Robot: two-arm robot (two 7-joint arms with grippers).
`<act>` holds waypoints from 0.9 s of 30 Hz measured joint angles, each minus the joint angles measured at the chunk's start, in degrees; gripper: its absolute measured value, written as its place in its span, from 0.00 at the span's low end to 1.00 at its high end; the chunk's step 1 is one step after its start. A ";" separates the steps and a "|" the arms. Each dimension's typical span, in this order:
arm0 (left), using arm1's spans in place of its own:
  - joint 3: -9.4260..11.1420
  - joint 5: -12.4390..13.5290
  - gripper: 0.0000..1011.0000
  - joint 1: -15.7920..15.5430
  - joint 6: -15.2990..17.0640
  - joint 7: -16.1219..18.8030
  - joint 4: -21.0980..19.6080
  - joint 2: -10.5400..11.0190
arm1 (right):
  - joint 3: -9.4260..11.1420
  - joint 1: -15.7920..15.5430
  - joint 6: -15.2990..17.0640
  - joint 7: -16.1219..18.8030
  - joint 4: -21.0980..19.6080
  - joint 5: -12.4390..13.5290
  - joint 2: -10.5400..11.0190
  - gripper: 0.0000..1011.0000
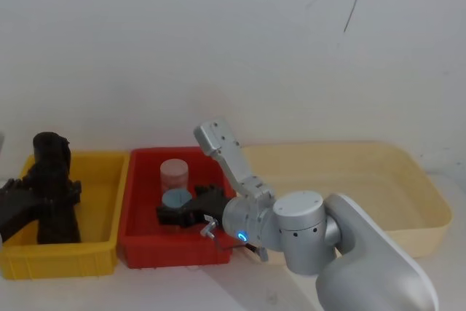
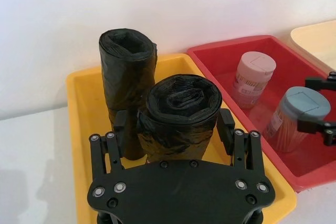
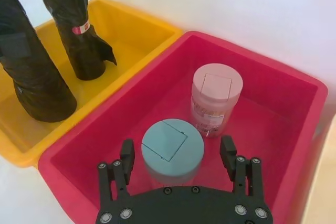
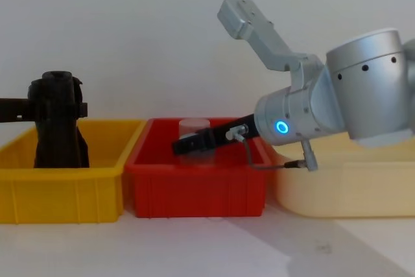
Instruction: Pick up the garbage bag with the one hand and transfer it to the other hand.
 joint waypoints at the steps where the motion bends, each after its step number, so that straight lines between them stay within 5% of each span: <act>1: 0.00 0.00 0.99 0.00 0.00 0.00 0.00 0.00 | -0.01 0.04 -0.06 0.00 0.14 -0.05 -0.04 0.99; 9: 0.00 0.00 0.99 0.00 0.00 0.00 0.00 0.00 | -0.03 0.32 -0.47 -0.04 1.19 -0.42 -0.36 0.94; 20: 0.00 0.00 0.99 0.00 0.00 0.00 0.00 0.00 | -0.03 0.51 -0.69 -0.08 1.78 -0.61 -0.55 0.66; 27: 0.00 0.00 0.99 0.00 0.00 0.00 0.00 0.00 | -0.03 0.55 -0.76 -0.10 1.97 -0.67 -0.60 0.66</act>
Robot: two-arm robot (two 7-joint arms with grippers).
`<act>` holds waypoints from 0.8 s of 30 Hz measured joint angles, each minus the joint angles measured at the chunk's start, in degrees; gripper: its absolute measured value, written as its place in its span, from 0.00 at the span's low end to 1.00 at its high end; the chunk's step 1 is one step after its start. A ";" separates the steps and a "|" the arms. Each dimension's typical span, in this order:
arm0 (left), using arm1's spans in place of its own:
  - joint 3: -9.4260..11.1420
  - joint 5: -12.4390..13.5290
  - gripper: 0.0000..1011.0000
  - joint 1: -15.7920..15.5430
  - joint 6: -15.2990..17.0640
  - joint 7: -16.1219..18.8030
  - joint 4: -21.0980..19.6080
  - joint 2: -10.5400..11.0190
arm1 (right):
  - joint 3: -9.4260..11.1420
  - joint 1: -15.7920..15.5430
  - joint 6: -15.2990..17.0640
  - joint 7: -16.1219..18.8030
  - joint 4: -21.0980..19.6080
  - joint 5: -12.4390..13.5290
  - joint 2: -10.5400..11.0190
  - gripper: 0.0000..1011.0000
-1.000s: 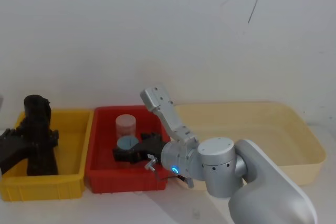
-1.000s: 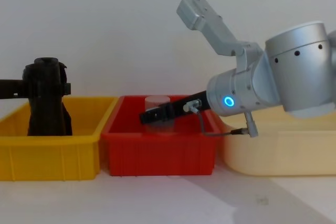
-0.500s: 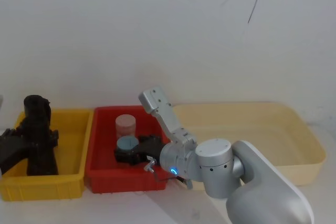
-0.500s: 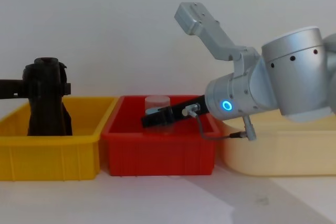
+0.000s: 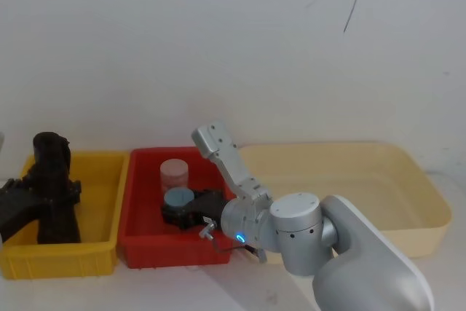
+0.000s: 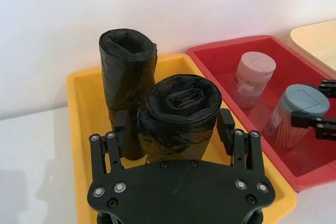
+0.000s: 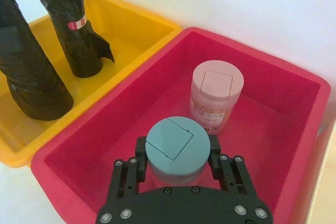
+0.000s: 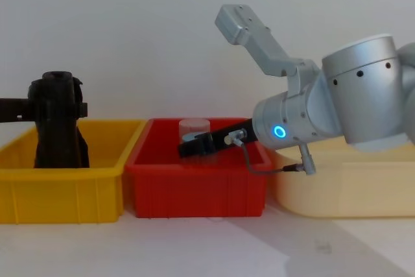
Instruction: Pick up the garbage bag with the one hand and transfer it to the other hand.
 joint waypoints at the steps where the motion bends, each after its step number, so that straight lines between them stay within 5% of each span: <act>1: 0.00 0.00 0.99 0.00 0.00 0.00 0.00 0.00 | 0.00 0.01 -0.01 -0.01 0.03 -0.01 -0.01 0.66; 8: 0.00 0.00 0.91 0.00 0.00 0.00 0.00 0.00 | 0.00 0.05 -0.05 -0.04 0.14 -0.05 -0.05 0.66; 19: 0.00 0.00 0.57 0.00 0.00 0.00 0.00 0.00 | 0.00 0.06 -0.07 -0.04 0.21 -0.09 -0.08 0.66; 24: 0.00 0.00 0.52 0.00 0.00 0.00 0.00 0.00 | 0.00 0.07 -0.06 -0.03 0.24 -0.09 -0.08 0.66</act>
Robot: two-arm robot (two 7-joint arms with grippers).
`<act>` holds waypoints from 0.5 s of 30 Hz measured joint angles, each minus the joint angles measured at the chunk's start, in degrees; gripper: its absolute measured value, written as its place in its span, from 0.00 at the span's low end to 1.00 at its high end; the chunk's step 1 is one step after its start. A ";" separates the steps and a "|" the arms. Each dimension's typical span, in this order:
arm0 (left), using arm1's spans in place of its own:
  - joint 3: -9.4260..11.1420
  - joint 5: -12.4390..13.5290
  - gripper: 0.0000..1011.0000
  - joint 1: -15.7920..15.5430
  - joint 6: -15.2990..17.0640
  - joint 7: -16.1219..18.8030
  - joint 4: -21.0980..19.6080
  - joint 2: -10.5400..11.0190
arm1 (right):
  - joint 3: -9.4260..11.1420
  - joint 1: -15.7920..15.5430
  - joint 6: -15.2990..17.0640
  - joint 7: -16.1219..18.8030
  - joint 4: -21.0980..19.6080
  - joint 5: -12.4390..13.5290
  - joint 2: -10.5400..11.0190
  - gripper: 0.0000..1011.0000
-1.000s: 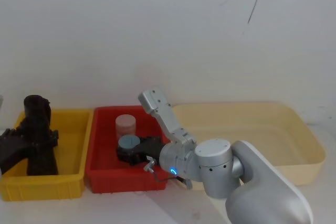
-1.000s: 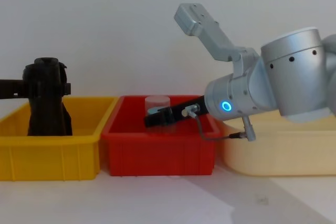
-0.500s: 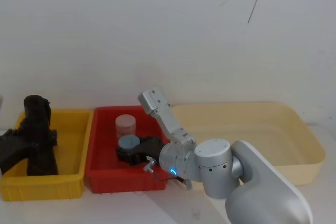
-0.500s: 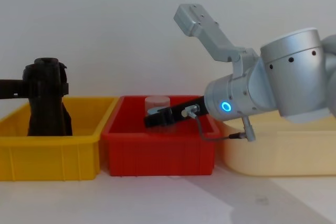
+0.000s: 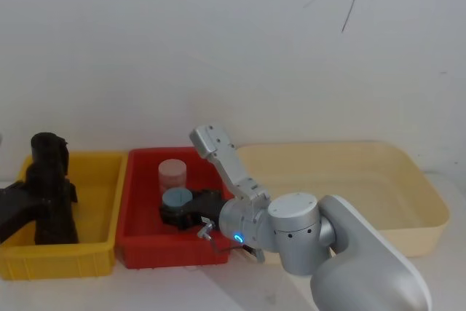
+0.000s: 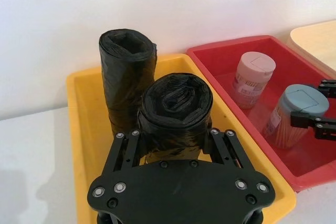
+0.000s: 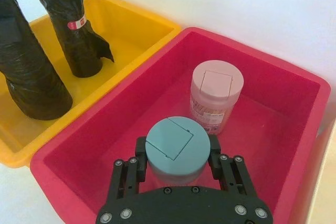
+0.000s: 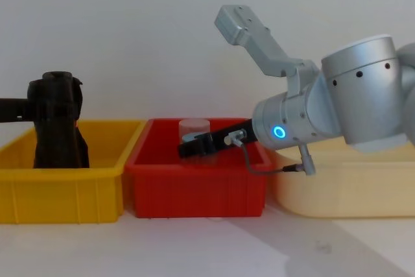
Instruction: Pick up the garbage bag with the one hand and transfer it to the other hand.
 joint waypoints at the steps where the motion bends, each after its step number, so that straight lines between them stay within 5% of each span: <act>1: 0.00 0.00 0.51 0.00 0.00 0.00 0.00 0.00 | 0.00 0.00 0.00 0.00 0.00 0.00 0.00 0.66; 15: 0.00 0.00 0.43 0.00 0.00 0.00 0.00 0.00 | 0.00 0.00 0.01 0.01 0.03 0.00 0.01 0.66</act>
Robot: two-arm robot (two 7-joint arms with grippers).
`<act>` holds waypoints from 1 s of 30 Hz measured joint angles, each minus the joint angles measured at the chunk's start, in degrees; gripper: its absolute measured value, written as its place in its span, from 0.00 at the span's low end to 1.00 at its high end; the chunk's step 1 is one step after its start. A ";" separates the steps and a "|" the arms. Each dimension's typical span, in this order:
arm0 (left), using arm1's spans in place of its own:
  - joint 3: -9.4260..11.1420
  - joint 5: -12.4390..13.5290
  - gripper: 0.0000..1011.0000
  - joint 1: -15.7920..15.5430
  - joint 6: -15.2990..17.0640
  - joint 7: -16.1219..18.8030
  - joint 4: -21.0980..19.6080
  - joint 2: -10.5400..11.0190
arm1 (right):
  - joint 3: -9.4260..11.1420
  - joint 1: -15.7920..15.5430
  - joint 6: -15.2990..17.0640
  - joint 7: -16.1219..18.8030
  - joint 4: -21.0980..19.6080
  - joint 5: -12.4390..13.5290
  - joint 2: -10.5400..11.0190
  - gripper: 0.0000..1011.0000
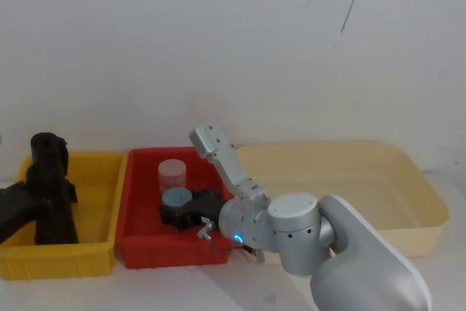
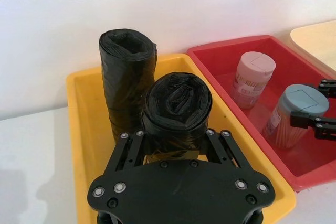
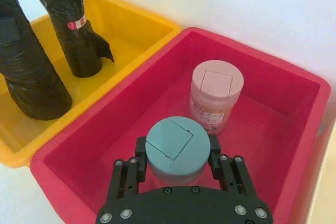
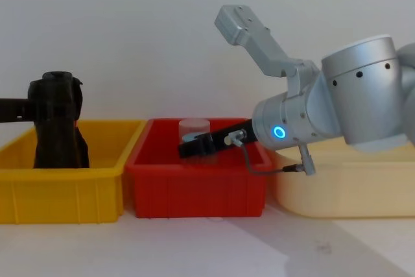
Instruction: Pick up the garbage bag with the one hand and transfer it to the other hand.
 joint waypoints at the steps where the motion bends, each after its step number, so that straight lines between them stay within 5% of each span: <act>1: 0.00 0.00 0.43 0.00 0.00 0.00 0.00 0.00 | 0.00 0.00 0.00 0.00 0.00 0.00 0.00 0.66; 30: -0.02 0.17 0.39 0.00 0.00 0.00 -0.13 0.02 | 0.26 -0.08 -0.15 0.03 -0.12 0.01 -0.03 0.66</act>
